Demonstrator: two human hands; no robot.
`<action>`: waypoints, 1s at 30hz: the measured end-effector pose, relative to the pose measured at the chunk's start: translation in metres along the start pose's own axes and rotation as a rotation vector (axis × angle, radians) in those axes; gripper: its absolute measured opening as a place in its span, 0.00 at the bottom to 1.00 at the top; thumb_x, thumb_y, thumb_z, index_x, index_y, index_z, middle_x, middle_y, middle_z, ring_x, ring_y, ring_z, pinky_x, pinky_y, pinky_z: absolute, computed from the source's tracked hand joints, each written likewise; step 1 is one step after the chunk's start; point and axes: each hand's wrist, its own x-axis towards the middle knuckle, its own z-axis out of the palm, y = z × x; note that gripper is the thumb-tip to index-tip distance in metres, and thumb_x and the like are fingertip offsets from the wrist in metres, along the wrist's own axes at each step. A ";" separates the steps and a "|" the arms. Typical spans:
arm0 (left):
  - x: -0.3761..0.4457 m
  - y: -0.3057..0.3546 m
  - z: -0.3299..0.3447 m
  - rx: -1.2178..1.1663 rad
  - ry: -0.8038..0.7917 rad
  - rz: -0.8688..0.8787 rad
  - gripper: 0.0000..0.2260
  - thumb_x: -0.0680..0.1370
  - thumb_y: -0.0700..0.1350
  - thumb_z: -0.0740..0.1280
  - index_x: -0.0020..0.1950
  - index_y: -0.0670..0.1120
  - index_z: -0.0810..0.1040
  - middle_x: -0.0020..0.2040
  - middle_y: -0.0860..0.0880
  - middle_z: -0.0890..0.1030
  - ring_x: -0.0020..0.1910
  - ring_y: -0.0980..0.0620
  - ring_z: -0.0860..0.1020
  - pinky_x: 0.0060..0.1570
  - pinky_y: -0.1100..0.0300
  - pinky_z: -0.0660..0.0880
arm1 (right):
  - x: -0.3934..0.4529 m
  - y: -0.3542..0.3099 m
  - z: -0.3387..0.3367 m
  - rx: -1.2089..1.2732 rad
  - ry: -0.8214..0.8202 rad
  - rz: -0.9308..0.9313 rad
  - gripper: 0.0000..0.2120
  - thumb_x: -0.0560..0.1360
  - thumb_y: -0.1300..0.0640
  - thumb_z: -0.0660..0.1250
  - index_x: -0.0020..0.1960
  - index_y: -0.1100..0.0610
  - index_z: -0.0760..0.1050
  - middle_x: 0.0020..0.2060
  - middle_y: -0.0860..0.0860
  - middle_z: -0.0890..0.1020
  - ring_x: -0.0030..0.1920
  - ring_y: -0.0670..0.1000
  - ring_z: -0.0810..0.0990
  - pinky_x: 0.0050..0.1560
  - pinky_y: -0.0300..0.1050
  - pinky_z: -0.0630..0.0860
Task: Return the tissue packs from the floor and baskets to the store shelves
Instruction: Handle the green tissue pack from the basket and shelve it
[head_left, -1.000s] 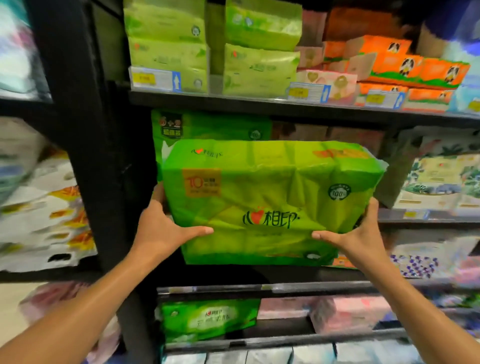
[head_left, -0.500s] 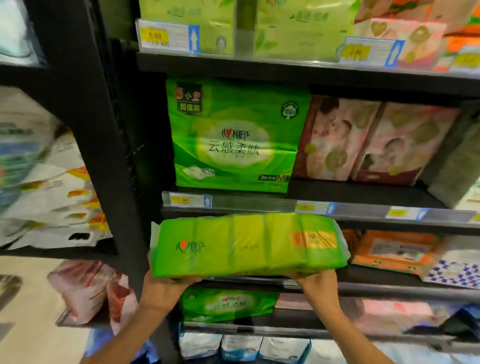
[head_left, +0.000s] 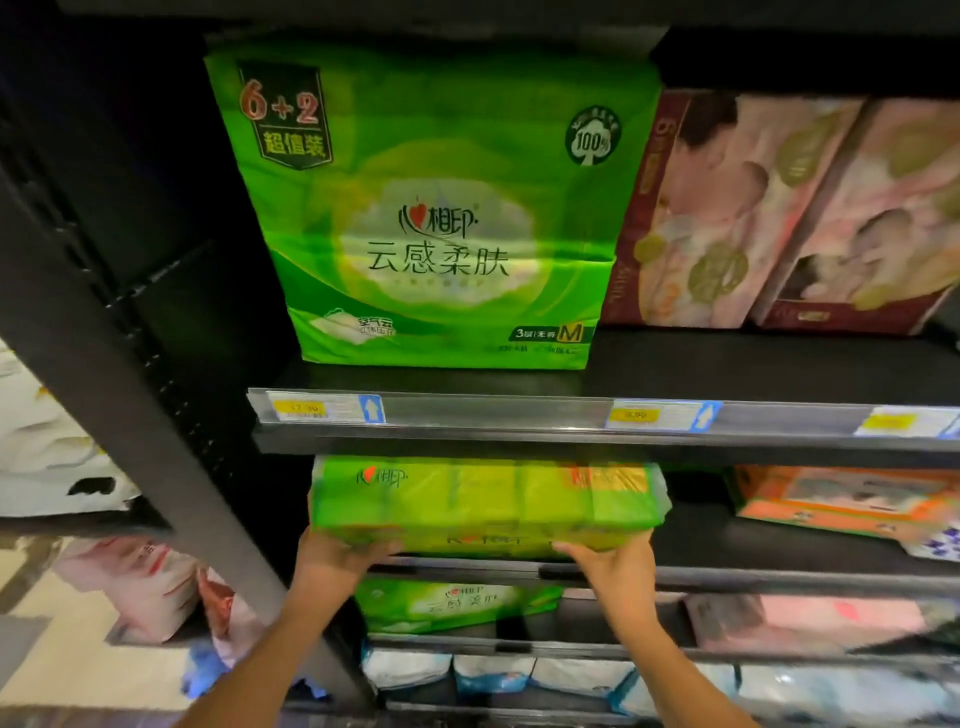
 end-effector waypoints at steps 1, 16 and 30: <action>0.011 -0.004 -0.002 -0.052 -0.020 0.044 0.53 0.39 0.57 0.87 0.57 0.32 0.78 0.44 0.43 0.87 0.40 0.53 0.86 0.50 0.39 0.82 | 0.005 -0.004 0.001 -0.019 -0.010 -0.012 0.46 0.59 0.59 0.85 0.70 0.58 0.64 0.49 0.47 0.80 0.53 0.49 0.79 0.58 0.44 0.73; 0.087 0.028 0.013 0.192 0.102 0.149 0.36 0.63 0.40 0.84 0.69 0.41 0.76 0.67 0.48 0.77 0.68 0.50 0.75 0.72 0.57 0.66 | 0.076 -0.031 0.035 -0.092 -0.174 0.063 0.23 0.64 0.61 0.82 0.55 0.57 0.76 0.50 0.50 0.81 0.53 0.49 0.80 0.45 0.24 0.71; 0.071 0.041 0.019 0.284 0.139 0.072 0.28 0.63 0.36 0.83 0.61 0.36 0.79 0.59 0.46 0.81 0.53 0.52 0.81 0.52 0.66 0.74 | 0.081 -0.040 0.025 -0.194 -0.257 0.155 0.31 0.66 0.60 0.81 0.66 0.61 0.73 0.56 0.49 0.77 0.60 0.49 0.75 0.65 0.39 0.68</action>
